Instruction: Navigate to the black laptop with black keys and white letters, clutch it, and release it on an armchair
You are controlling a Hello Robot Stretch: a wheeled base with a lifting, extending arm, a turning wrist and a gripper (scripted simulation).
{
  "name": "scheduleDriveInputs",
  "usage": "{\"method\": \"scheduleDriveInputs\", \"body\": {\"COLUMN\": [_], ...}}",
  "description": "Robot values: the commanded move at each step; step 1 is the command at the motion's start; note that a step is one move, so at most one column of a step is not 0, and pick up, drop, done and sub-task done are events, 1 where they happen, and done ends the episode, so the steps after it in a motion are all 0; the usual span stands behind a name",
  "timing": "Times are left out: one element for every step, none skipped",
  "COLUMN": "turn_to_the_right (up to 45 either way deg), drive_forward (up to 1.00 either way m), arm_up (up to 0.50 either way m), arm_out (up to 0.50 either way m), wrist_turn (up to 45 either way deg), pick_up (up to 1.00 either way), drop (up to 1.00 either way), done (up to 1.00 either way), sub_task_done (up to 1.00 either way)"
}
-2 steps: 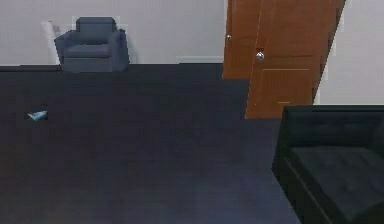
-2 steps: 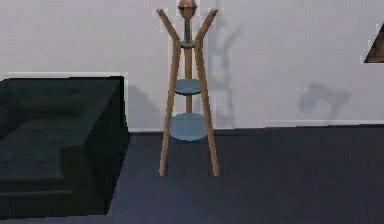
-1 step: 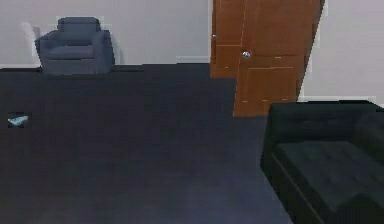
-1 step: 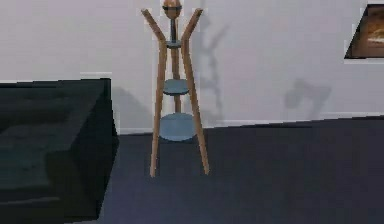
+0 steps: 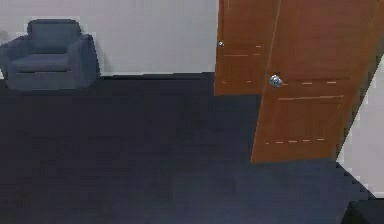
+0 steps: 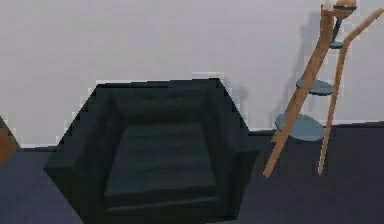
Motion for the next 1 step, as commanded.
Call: {"method": "scheduleDriveInputs", "body": {"turn_to_the_right": [0.0], "drive_forward": [1.0], "arm_up": [0.0], "arm_out": [0.0], "wrist_turn": [0.0], "pick_up": [0.0], "drop": [0.0], "done": [0.0], "sub_task_done": [0.0]}}
